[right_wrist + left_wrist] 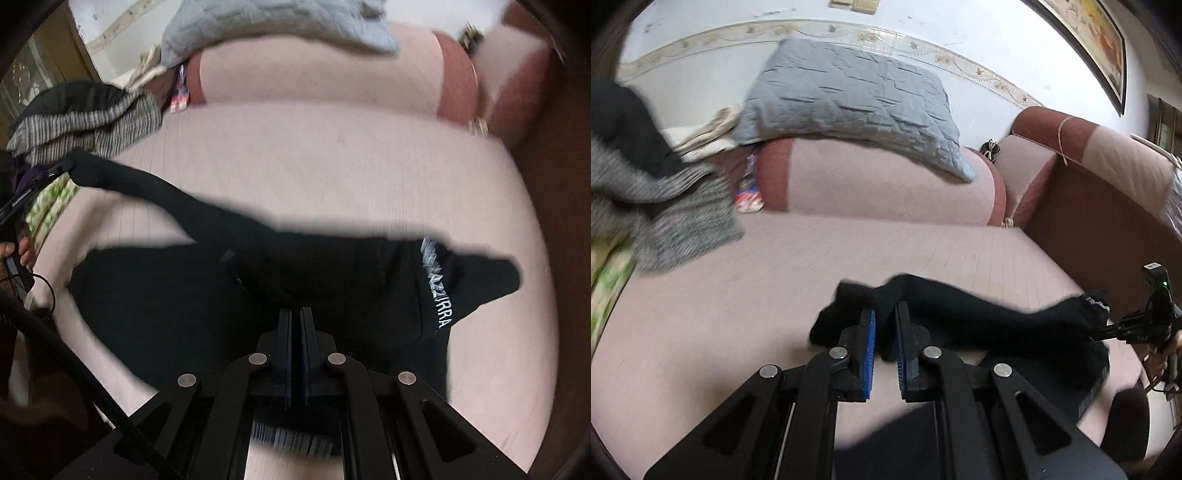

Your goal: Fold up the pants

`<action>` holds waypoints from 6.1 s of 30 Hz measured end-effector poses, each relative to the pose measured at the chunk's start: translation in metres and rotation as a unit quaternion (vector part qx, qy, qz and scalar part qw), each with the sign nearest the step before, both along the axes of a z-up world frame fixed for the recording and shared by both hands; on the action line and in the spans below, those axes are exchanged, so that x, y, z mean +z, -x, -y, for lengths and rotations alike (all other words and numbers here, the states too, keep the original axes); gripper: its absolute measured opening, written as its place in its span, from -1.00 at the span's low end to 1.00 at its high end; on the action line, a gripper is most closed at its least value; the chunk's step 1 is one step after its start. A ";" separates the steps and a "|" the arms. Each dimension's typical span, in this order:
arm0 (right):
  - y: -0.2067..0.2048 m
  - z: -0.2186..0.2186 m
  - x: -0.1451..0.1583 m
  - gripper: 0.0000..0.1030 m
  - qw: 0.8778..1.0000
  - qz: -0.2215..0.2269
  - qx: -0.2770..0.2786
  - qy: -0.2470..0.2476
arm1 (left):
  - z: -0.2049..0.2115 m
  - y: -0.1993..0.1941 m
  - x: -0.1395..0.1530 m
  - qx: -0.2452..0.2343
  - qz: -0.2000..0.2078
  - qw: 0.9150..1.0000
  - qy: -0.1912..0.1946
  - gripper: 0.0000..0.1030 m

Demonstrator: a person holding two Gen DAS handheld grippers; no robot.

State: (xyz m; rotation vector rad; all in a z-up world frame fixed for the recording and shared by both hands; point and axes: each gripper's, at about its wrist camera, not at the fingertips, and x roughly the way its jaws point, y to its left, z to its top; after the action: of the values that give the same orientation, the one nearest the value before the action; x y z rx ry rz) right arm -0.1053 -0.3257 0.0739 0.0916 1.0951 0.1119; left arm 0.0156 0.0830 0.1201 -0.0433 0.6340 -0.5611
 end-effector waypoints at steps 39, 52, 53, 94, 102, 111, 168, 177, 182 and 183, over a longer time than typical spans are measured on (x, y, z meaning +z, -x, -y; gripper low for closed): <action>0.071 0.090 -0.034 -0.15 0.934 0.045 -0.344 -0.085 | 0.027 0.067 -0.066 0.085 -0.129 0.985 -0.072 0.01; 0.121 0.099 -0.034 -0.28 0.908 0.028 -0.410 -0.079 | 0.005 0.064 -0.054 0.134 -0.141 0.981 -0.019 0.04; 0.125 0.094 -0.024 -0.28 0.910 0.043 -0.405 -0.074 | -0.002 0.066 -0.053 0.144 -0.141 0.979 -0.011 0.06; -0.196 -0.375 -0.031 -0.67 0.948 -0.203 0.205 0.134 | 0.006 0.075 -0.098 0.097 -0.205 0.964 0.139 -0.75; -0.164 -0.261 0.017 -0.67 0.983 -0.128 0.130 0.025 | 0.090 0.074 -0.063 0.014 -0.184 0.977 0.105 -0.75; -0.128 -0.124 0.000 -0.57 0.993 -0.101 0.017 -0.063 | 0.181 0.084 -0.078 -0.069 -0.198 0.977 0.049 -0.64; 0.114 0.115 -0.059 -0.38 0.868 0.095 -0.417 -0.251 | 0.416 -0.001 -0.051 -0.255 -0.226 0.937 -0.069 0.43; 0.094 0.131 -0.072 -0.78 0.853 0.099 -0.429 -0.282 | 0.404 -0.002 -0.050 -0.242 -0.231 0.940 -0.067 0.43; 0.128 0.131 -0.057 -0.83 0.845 0.114 -0.420 -0.310 | 0.410 -0.002 -0.041 -0.254 -0.216 0.940 -0.070 0.43; 0.134 0.130 -0.057 -0.83 0.847 0.108 -0.423 -0.302 | 0.413 -0.003 -0.040 -0.256 -0.217 0.940 -0.069 0.43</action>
State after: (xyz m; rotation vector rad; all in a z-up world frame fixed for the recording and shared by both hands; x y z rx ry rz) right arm -0.2390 -0.4553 0.0172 1.0961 0.6777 -0.3310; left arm 0.0190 -0.3297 0.0799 0.1395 1.1280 -1.0227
